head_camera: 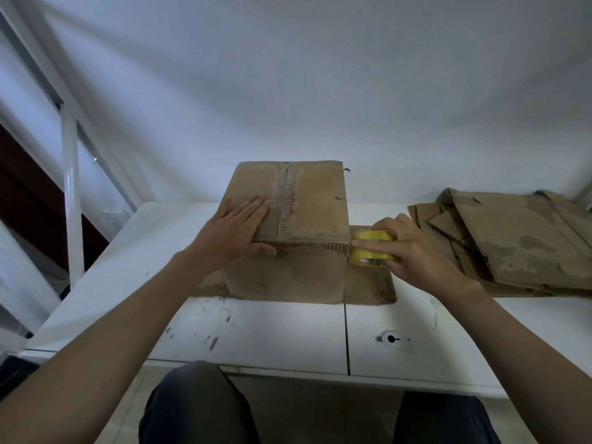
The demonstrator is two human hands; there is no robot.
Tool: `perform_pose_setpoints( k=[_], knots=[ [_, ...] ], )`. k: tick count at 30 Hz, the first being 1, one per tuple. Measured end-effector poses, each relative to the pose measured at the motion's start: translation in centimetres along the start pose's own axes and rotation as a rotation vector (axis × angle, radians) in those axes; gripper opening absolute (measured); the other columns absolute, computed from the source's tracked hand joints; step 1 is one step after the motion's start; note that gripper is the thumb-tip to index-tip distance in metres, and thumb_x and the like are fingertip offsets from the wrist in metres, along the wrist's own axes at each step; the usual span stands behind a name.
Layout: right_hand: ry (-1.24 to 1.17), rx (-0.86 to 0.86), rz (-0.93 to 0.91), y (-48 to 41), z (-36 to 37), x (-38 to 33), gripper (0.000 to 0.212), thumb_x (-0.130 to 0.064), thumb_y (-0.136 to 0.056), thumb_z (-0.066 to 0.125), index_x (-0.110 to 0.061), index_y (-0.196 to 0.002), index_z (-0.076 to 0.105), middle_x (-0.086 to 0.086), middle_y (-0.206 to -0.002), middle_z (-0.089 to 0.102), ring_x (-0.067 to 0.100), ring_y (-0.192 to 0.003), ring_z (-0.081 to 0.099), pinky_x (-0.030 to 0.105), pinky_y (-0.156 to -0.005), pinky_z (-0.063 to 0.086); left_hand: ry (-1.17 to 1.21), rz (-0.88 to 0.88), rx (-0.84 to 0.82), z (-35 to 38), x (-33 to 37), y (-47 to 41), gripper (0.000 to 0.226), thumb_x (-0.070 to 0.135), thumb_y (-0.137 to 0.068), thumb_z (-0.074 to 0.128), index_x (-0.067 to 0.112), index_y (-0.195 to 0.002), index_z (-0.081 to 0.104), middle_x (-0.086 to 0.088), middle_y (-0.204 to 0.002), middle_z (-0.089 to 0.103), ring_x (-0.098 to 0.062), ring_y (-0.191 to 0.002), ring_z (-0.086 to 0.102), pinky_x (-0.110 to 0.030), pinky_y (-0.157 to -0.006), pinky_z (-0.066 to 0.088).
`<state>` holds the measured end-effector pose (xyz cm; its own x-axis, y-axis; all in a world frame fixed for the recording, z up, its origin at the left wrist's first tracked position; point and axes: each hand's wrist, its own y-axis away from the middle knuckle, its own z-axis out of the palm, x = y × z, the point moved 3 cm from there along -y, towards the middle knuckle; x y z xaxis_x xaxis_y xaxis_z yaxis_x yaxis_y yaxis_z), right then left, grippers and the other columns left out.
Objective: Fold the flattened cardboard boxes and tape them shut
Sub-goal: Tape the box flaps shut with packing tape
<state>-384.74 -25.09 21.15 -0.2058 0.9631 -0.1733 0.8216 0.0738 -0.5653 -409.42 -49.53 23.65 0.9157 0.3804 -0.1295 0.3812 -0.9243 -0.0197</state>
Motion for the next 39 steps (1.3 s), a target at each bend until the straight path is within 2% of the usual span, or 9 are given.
perform_pose_setpoints(
  k=[4,8,13,16,21,25,31,34,39],
  knots=[
    [0.005,0.0,0.011,0.0,0.2,-0.1,0.079,0.008,-0.075,0.079,-0.042,-0.133,0.059,-0.002,-0.115,0.052,0.012,-0.092,0.034,0.024,-0.084,0.033,0.122,-0.069,0.019,1.0,-4.2,2.8,0.111,0.091,-0.078,0.01,0.017,-0.16,-0.003,0.005,-0.165,-0.009,-0.002,-0.149,-0.013,-0.044,-0.126,0.004],
    [0.007,0.006,0.025,-0.1,0.4,-0.2,0.081,0.012,-0.072,0.079,-0.039,-0.132,0.061,-0.001,-0.113,0.053,0.013,-0.092,0.034,0.02,-0.083,0.029,0.62,-0.183,0.085,2.0,-4.5,3.5,0.11,0.08,-0.08,0.048,0.026,-0.16,-0.003,0.021,-0.161,-0.011,0.002,-0.147,-0.006,-0.029,-0.123,0.006],
    [0.002,0.055,0.032,-0.4,0.3,-0.6,0.063,0.009,-0.075,0.079,-0.031,-0.123,0.071,0.003,-0.107,0.057,0.015,-0.087,0.033,0.02,-0.083,0.029,0.983,-0.286,0.352,3.4,-3.7,3.6,0.111,0.071,-0.076,0.068,0.024,-0.16,0.014,0.017,-0.161,0.021,0.007,-0.139,0.027,-0.011,-0.112,0.026],
    [-0.005,0.07,0.039,-0.4,0.4,-0.8,0.061,0.007,-0.076,0.08,-0.031,-0.123,0.07,0.003,-0.106,0.058,0.018,-0.085,0.038,0.022,-0.082,0.032,1.167,-0.397,0.5,4.0,-2.2,3.8,0.086,0.063,-0.09,0.049,0.021,-0.159,0.02,0.018,-0.155,0.03,0.008,-0.135,0.035,-0.006,-0.108,0.03],
    [-0.003,0.059,0.085,-0.2,0.9,-0.6,0.074,0.008,-0.071,0.083,-0.036,-0.128,0.066,-0.001,-0.109,0.055,0.023,-0.086,0.043,0.025,-0.081,0.035,1.335,-0.586,0.55,5.3,-1.1,3.4,0.07,0.064,-0.099,0.017,0.027,-0.158,0.024,0.008,-0.16,0.032,-0.012,-0.146,0.029,-0.028,-0.12,0.019],
    [-0.023,0.062,0.1,-0.4,0.8,-1.0,0.07,0.002,-0.073,0.085,-0.036,-0.128,0.065,-0.002,-0.107,0.055,0.023,-0.085,0.044,0.03,-0.078,0.039,1.27,-0.608,0.551,5.5,-1.5,3.6,0.059,0.059,-0.104,0.015,0.032,-0.148,0.043,0.012,-0.147,0.049,-0.003,-0.135,0.043,-0.021,-0.115,0.027],
    [-0.123,-0.029,0.113,-1.8,2.0,-4.3,0.069,-0.006,-0.077,0.083,-0.035,-0.136,0.06,0.003,-0.113,0.054,0.023,-0.102,0.049,0.034,-0.088,0.043,0.505,-0.941,0.547,3.4,-1.7,3.7,0.074,0.056,-0.103,0.026,0.008,-0.158,0.015,-0.018,-0.165,0.015,-0.04,-0.151,0.014,-0.059,-0.121,0.014],
    [-0.19,-0.123,0.141,-3.2,3.6,-6.7,0.072,-0.011,-0.083,0.074,-0.04,-0.143,0.049,-0.001,-0.12,0.049,0.019,-0.113,0.045,0.041,-0.094,0.044,0.255,-0.773,0.568,2.3,2.5,2.2,0.079,0.057,-0.099,0.021,0.0,-0.151,0.033,-0.026,-0.161,0.022,-0.045,-0.15,0.012,-0.064,-0.119,0.01],
    [-0.408,-0.111,0.213,-4.1,3.9,-7.7,0.066,-0.023,-0.086,0.078,-0.049,-0.136,0.044,-0.02,-0.123,0.051,0.001,-0.118,0.046,0.021,-0.097,0.041,0.11,-0.413,0.582,2.2,7.9,0.9,0.067,0.059,-0.101,0.026,0.013,-0.135,0.061,-0.008,-0.148,0.051,-0.035,-0.147,0.032,-0.066,-0.118,0.011]
  ],
)
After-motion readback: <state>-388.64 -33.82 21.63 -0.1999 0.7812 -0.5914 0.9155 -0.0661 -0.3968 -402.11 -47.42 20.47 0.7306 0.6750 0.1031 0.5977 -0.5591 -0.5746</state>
